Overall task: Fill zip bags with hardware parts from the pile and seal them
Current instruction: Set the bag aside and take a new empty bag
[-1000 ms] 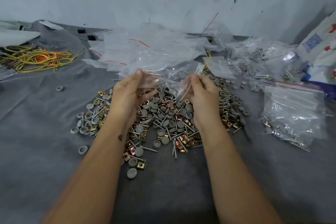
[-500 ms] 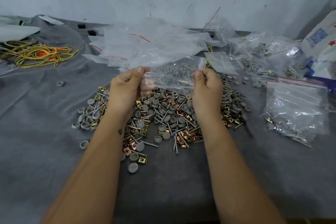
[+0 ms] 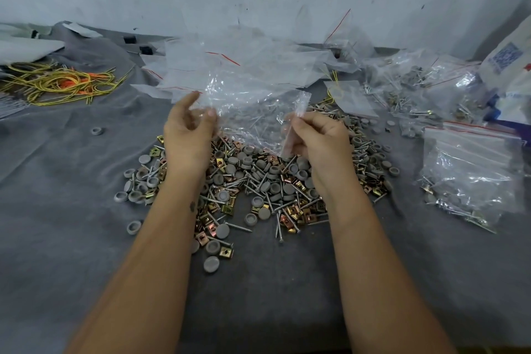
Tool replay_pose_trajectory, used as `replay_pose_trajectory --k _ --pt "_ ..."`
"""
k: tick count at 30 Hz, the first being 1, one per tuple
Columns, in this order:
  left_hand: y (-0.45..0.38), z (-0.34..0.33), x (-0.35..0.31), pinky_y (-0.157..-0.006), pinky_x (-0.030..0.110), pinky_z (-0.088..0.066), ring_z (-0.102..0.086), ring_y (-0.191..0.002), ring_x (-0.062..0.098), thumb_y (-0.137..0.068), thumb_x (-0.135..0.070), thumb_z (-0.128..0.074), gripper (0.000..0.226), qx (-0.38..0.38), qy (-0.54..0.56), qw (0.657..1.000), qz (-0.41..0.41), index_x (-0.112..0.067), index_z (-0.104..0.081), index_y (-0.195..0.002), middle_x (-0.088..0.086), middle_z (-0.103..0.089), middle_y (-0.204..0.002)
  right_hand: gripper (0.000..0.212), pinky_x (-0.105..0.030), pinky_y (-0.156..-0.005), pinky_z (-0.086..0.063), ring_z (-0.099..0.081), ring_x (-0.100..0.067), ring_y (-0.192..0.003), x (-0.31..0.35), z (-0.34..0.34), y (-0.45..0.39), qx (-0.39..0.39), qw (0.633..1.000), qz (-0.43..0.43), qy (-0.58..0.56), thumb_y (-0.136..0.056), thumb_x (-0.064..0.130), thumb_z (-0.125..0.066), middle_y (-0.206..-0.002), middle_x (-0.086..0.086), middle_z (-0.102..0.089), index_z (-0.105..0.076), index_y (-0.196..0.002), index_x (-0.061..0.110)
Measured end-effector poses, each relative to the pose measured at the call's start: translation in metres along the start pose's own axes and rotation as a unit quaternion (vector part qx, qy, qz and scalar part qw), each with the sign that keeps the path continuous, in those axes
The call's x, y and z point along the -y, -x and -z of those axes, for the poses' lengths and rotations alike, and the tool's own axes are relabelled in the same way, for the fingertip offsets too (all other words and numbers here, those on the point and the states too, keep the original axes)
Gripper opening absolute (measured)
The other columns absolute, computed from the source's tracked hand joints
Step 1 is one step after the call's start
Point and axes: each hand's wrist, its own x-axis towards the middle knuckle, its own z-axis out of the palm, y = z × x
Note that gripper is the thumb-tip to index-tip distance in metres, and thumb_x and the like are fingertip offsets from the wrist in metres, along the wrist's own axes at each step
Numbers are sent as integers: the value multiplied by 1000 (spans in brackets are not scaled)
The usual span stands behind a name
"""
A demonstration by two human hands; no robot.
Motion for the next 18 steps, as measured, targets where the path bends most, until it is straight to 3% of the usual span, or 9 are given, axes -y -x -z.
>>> replay_pose_trajectory --k 3,7,9,11,15,18 --pt "5 -2 1 -97 23 -44 -45 -124 10 -92 -19 -65 58 -41 -122 991 -37 -24 -40 -144 -7 -53 -127 13 -19 -48 -50 -68 -16 -60 -3 -2 -1 -12 1000 -18 6 -94 4 -59 -69 -5 -71 -70 -89 8" --pt "15 -10 -4 -111 43 -29 -24 -136 23 -87 -28 -68 57 -51 -319 929 -179 -28 -45 -140 -3 -41 -147 14 -23 -53 -53 -66 -13 -55 -6 -5 -2 -10 999 -17 30 -92 6 -62 -61 -1 -69 -69 -80 10" --pt "20 -16 -6 -109 47 -27 -26 -134 26 -85 -29 -69 42 -36 -371 897 -237 -33 -58 -125 -3 -43 -144 15 -22 -52 -52 -65 -11 -54 -7 -8 -1 -10 998 -6 54 -92 9 -63 -59 0 -68 -68 -78 12" --pt "24 -19 -6 -102 39 -27 -32 -127 24 -85 -35 -68 24 6 -366 885 -286 -31 -69 -108 -4 -53 -132 14 -20 -50 -50 -63 -9 -53 -7 -9 -1 -8 998 6 62 -92 11 -65 -57 2 -66 -67 -77 10" --pt "27 -22 -7 -87 31 -27 -35 -110 10 -75 -66 -58 51 129 -352 879 -293 -26 -72 -103 -15 -58 -104 16 -19 -51 -49 -59 -7 -54 -6 -10 0 6 999 13 35 -89 14 -69 -58 3 -63 -67 -74 12" --pt "28 -22 -7 -87 35 -33 -40 -105 10 -70 -68 -59 57 170 -336 884 -276 -25 -70 -106 -17 -59 -95 11 -17 -51 -47 -56 -5 -55 -4 -11 2 11 999 23 26 -88 15 -70 -65 1 -65 -70 -79 10"
